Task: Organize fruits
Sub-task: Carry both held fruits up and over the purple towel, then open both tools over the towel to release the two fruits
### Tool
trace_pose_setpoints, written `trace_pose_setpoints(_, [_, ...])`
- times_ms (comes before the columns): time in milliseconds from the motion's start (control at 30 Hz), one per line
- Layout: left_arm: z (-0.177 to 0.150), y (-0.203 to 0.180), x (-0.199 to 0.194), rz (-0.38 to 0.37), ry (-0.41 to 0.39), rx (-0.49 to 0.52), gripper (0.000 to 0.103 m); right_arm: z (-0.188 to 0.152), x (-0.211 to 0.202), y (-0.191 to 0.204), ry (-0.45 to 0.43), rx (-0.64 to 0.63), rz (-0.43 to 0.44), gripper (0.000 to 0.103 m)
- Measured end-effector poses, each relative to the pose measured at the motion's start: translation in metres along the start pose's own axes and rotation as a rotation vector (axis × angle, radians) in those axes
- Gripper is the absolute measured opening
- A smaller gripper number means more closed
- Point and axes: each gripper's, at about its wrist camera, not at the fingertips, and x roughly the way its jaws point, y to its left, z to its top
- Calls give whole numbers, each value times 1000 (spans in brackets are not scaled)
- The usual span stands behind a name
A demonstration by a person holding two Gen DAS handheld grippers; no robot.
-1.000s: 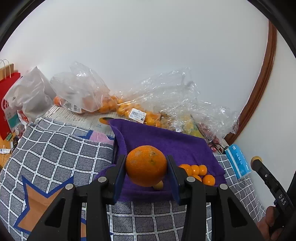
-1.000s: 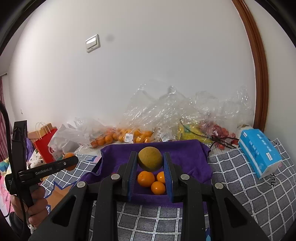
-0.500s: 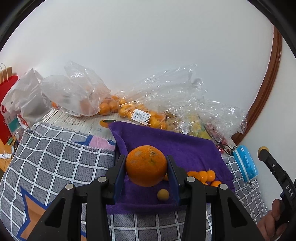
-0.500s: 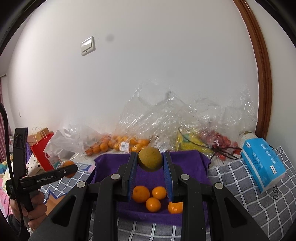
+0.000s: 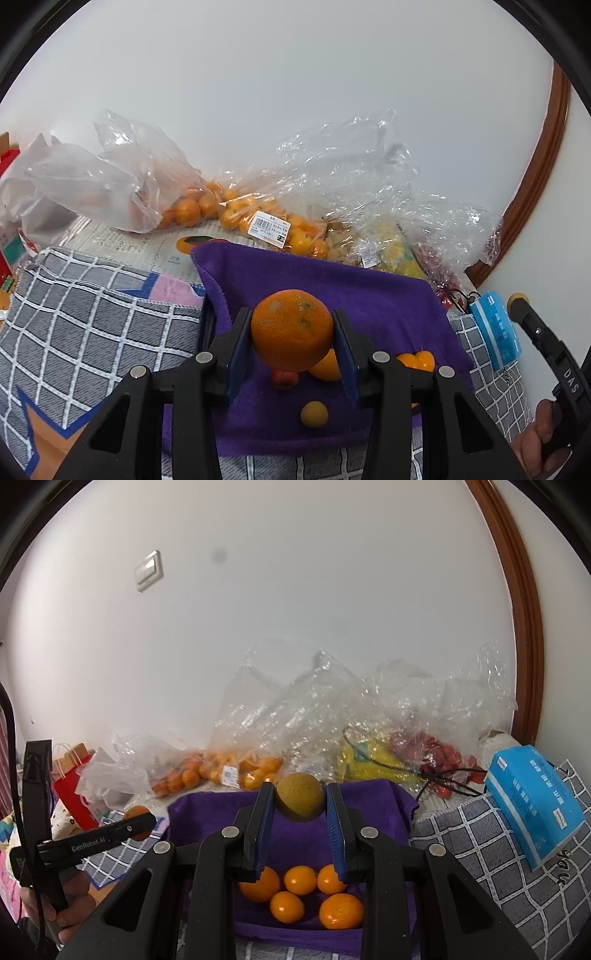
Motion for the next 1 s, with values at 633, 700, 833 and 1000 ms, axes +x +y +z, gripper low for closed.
trace_pose_setpoints(633, [-24, 17, 62, 34, 124, -16, 40, -43, 68, -30, 192, -29, -129, 28])
trace_pose_setpoints(700, [-27, 18, 65, 28, 135, -17, 41, -47, 73, -32, 199, -23, -142, 28])
trace_pose_setpoints(833, [-30, 13, 65, 42, 118, 12, 41, -53, 82, -36, 226, -9, -154, 28])
trace_pose_setpoints(1000, [-32, 10, 67, 61, 112, 40, 41, -57, 87, -35, 244, -10, -157, 28])
